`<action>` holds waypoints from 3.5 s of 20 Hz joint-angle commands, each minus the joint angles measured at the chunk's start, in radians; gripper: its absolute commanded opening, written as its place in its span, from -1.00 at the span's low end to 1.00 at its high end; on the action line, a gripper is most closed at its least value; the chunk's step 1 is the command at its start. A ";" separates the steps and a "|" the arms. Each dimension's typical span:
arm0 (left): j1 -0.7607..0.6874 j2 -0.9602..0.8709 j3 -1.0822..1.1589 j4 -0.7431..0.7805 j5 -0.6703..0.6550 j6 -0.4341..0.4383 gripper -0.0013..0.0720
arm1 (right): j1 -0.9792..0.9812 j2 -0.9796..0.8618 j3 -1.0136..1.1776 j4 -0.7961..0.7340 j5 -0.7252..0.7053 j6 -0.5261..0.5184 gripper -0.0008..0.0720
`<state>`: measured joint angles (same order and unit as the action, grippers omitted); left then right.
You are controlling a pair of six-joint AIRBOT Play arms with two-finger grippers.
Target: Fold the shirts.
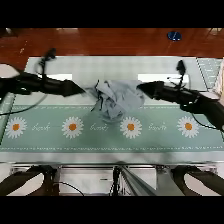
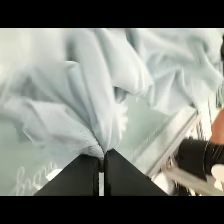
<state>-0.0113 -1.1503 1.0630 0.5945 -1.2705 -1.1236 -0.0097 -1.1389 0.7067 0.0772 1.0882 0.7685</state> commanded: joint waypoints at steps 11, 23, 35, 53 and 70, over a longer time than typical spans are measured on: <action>0.254 0.609 0.572 0.137 -0.082 -0.186 -0.90 | -0.149 0.576 0.558 -0.370 0.163 0.721 -0.90; 0.266 0.657 0.742 0.196 -0.571 -0.511 -0.90 | -0.144 0.590 0.877 -0.888 0.765 1.134 -0.90; 0.318 0.666 -0.323 -0.046 -0.019 -0.126 -0.90 | 0.227 0.383 0.124 -0.903 -0.046 0.858 -0.90; -0.159 0.008 -0.483 -0.047 0.714 0.255 -0.89 | 0.322 -0.051 0.124 -1.122 -0.785 0.771 -0.90; -0.122 0.077 -0.459 0.051 0.115 -0.048 1.00 | -0.130 0.247 0.253 -1.624 -0.114 0.724 0.56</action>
<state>-0.0280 -1.0569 0.6544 0.6361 -1.1694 -1.0893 -0.0250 -0.8860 0.9543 -1.4357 0.7242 1.5242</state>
